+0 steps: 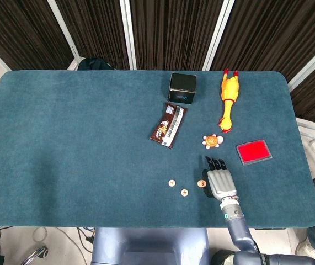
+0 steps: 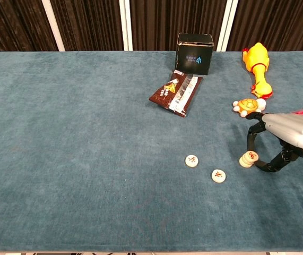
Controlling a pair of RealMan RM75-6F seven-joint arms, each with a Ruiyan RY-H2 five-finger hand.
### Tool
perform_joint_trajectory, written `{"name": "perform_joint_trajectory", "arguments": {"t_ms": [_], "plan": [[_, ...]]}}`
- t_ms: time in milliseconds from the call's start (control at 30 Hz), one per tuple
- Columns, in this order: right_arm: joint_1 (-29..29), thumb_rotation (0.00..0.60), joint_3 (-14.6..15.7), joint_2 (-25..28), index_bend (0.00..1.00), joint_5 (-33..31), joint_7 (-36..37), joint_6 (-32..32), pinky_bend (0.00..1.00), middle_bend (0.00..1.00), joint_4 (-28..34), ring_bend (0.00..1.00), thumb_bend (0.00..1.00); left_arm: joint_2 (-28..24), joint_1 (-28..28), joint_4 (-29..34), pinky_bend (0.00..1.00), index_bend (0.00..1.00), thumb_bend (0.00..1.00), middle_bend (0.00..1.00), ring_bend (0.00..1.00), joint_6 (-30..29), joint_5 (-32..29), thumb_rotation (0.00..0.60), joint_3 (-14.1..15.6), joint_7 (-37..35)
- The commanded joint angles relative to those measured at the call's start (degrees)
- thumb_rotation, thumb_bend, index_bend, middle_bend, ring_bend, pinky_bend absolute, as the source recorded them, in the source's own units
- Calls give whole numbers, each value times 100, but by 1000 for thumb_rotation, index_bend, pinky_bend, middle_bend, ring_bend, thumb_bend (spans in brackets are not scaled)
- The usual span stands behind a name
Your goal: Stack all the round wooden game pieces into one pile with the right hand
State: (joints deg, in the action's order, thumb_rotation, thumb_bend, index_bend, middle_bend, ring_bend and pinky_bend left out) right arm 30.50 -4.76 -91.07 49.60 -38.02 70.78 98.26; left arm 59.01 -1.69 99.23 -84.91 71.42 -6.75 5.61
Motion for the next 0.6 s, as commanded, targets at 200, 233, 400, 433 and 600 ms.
{"name": "perform_joint_trajectory", "arguments": {"t_ms": [200,233,400,433,600], "plan": [[-1,600,-24,-30,489,41,-18,13,0,0,-9,0,424,-2,1,4,50,121,187,0,0,14,-7,600,10,11],[-2,600,-27,-32,489,36,-25,13,0,0,-10,0,423,-3,0,6,50,121,187,0,0,16,-7,600,9,10],[1,600,-47,-63,479,10,-60,14,0,0,-20,0,424,0,-1,3,50,121,187,0,0,6,6,600,9,12],[4,600,-44,-70,479,10,-74,11,0,0,-23,0,423,-1,-1,2,50,121,187,0,0,5,4,600,8,11],[2,600,-42,-78,455,5,-99,7,0,0,-25,0,423,-1,0,1,50,121,187,0,0,3,-2,600,5,9]]}}
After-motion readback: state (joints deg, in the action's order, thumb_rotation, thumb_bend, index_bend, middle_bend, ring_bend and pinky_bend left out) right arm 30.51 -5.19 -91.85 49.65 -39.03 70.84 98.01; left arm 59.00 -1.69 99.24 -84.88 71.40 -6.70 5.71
